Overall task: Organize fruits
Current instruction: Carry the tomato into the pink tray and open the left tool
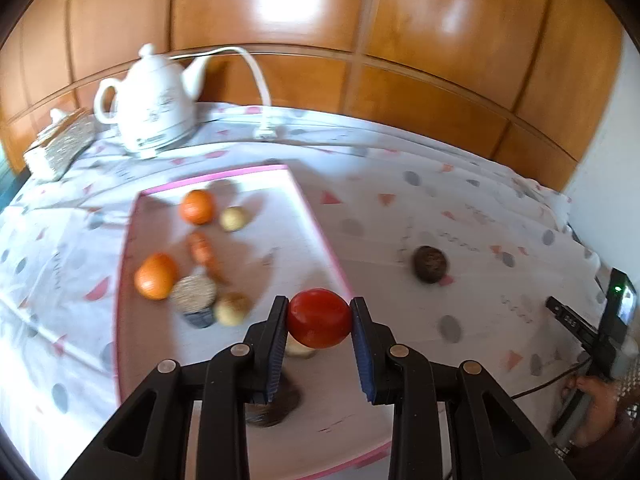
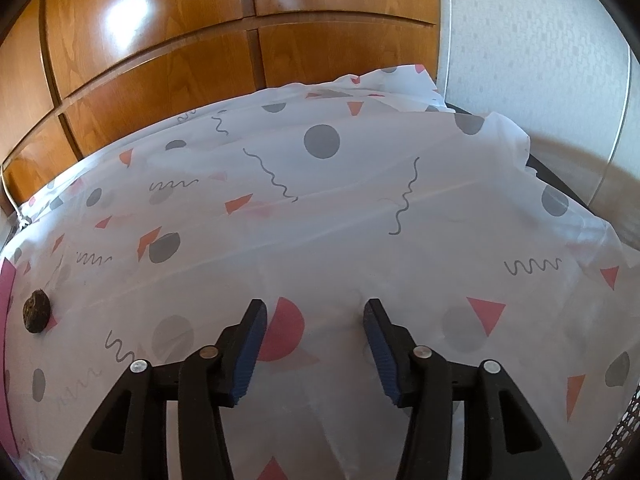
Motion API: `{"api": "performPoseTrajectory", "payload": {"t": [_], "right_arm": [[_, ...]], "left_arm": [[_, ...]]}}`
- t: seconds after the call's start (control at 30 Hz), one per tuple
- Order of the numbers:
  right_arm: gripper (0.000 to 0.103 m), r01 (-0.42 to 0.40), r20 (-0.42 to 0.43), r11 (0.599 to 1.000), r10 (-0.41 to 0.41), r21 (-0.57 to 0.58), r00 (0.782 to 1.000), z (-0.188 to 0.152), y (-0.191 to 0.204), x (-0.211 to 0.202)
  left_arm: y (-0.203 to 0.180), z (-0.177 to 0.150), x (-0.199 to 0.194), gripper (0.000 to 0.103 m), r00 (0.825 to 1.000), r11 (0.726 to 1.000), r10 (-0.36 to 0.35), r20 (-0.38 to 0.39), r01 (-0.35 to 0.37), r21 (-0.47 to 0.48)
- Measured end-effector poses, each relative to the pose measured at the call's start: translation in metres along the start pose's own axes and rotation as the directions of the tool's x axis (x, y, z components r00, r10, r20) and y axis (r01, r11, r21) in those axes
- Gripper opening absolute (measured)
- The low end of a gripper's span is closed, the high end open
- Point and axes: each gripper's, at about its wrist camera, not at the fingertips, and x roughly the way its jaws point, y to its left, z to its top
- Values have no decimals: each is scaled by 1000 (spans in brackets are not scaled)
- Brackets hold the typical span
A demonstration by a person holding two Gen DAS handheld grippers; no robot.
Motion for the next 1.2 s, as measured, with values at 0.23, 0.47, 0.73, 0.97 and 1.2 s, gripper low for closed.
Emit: {"api": "performPoseTrajectory", "payload": {"t": [0.23,0.47,0.73,0.97,1.2], "right_arm": [[52,16,-3,1000,-16,-17,1000,0,4,0],[52,32,-4,999,-32,-35,999,-1,6,0],[52,44,-5,998,-45,-46,999,-1,8,-2],[52,54,-7,997,-55,-56,998,1,9,-2],[52,62,-9,996,-63,-67,998,1,10,-2]], "left_arm": [[32,-13,-5,31,999,997,42,-12,-43,-67],[55,-24,-9,31,998,991,61,-20,-63,-120],[77,-34,-9,31,996,982,80,-38,-85,-168],[90,-43,-3,31,994,975,94,-62,-104,-196],[97,-46,4,31,992,971,98,-74,-112,-210]]}}
